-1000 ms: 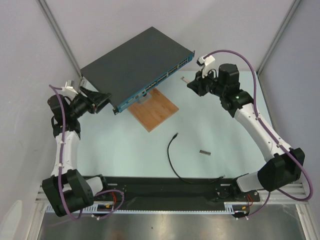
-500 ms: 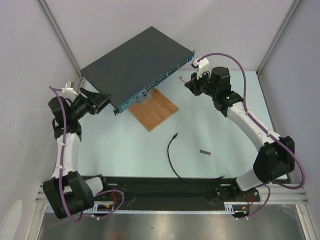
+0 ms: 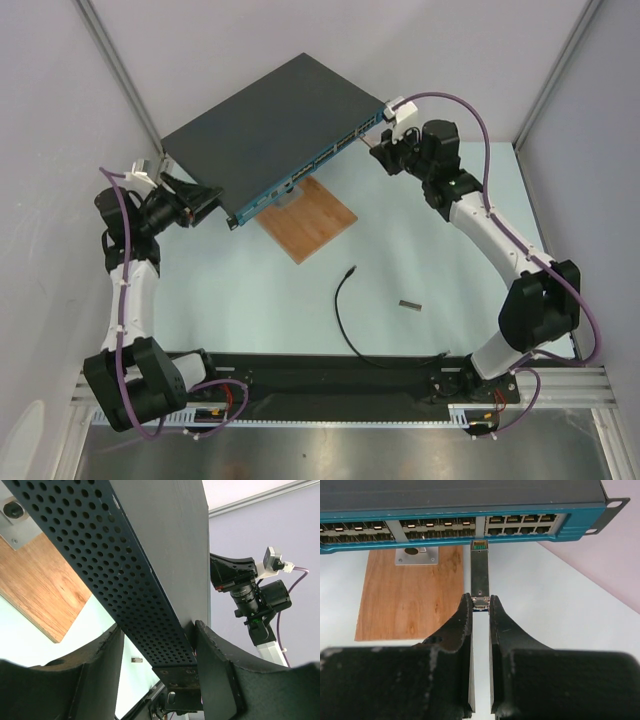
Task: Insert the plug into the switch port
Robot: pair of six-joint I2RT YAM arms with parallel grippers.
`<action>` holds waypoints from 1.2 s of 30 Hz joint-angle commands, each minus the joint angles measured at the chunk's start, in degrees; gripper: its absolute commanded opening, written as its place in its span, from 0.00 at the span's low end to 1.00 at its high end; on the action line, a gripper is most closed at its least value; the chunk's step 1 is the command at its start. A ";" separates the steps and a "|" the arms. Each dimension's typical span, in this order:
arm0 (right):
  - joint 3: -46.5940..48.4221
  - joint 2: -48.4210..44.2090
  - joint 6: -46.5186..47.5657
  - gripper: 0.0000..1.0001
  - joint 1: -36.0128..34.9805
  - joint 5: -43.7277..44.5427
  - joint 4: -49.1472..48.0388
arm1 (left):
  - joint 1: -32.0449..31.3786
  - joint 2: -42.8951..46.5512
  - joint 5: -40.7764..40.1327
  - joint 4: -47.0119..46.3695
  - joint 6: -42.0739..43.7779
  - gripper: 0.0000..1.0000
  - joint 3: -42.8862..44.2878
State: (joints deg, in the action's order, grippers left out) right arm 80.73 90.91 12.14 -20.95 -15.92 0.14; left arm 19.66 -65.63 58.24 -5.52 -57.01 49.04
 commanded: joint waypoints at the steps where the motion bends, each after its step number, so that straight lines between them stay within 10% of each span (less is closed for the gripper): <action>1: 2.68 0.76 1.13 0.00 -0.93 -0.16 -3.31 | -2.43 -0.64 6.98 1.56 5.51 0.00 0.62; 36: 5.76 2.43 -0.54 0.00 0.82 -4.73 -0.58 | -2.43 -1.96 6.36 0.77 4.81 0.00 1.50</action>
State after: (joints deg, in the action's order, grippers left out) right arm 83.70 94.17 12.05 -20.25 -18.98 1.08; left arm 19.77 -66.37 59.18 -5.34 -56.99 49.54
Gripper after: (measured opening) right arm 0.102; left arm 0.582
